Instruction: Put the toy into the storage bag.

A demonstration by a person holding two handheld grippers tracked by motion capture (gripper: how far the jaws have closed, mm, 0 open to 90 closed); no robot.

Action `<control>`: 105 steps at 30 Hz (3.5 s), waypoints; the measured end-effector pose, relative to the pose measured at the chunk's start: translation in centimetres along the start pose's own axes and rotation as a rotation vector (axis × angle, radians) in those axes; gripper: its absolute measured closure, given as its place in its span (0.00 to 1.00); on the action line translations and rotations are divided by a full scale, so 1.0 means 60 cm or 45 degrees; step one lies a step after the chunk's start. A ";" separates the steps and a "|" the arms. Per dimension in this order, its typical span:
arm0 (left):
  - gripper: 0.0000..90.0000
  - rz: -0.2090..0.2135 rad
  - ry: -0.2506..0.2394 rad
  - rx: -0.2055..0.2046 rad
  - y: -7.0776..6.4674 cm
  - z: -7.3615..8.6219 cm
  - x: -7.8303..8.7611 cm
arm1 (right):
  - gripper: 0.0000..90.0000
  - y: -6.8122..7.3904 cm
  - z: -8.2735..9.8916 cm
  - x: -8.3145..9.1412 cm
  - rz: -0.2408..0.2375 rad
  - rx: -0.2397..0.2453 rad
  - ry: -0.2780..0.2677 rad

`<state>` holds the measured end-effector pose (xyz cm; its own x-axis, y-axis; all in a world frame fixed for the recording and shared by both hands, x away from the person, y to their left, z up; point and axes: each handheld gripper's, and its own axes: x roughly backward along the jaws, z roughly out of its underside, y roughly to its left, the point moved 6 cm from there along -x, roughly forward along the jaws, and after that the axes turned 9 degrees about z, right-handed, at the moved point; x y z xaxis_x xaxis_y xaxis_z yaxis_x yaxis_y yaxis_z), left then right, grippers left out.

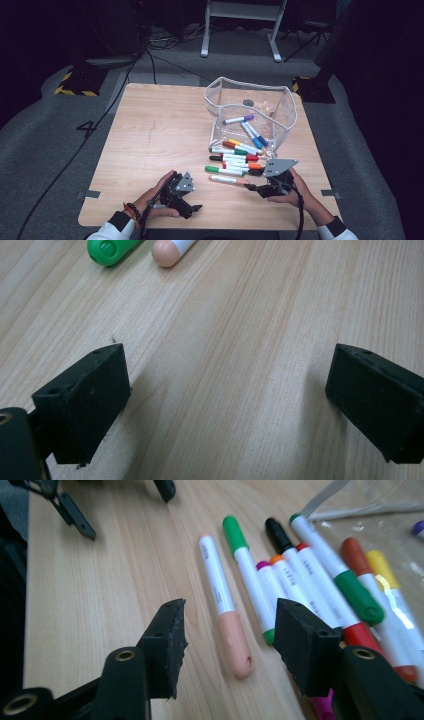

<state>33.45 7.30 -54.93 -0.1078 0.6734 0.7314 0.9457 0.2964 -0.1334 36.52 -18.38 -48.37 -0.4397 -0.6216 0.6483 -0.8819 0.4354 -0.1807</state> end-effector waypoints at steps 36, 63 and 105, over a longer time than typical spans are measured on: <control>0.05 0.008 0.003 -0.006 0.000 -0.001 -0.001 | 0.82 0.018 0.030 -0.080 -0.106 0.039 0.097; 0.05 0.002 0.002 -0.004 0.001 -0.002 -0.001 | 0.82 -0.059 -0.099 0.065 0.063 0.124 -0.160; 0.05 0.002 -0.003 -0.001 0.001 -0.001 -0.001 | 0.82 -0.317 -0.169 0.032 0.344 -0.082 0.228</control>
<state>33.51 7.23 -54.94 -0.1074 0.6753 0.7297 0.9460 0.2953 -0.1340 54.16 -21.23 -36.18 -0.6142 -0.3561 0.7043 -0.7225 0.6128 -0.3202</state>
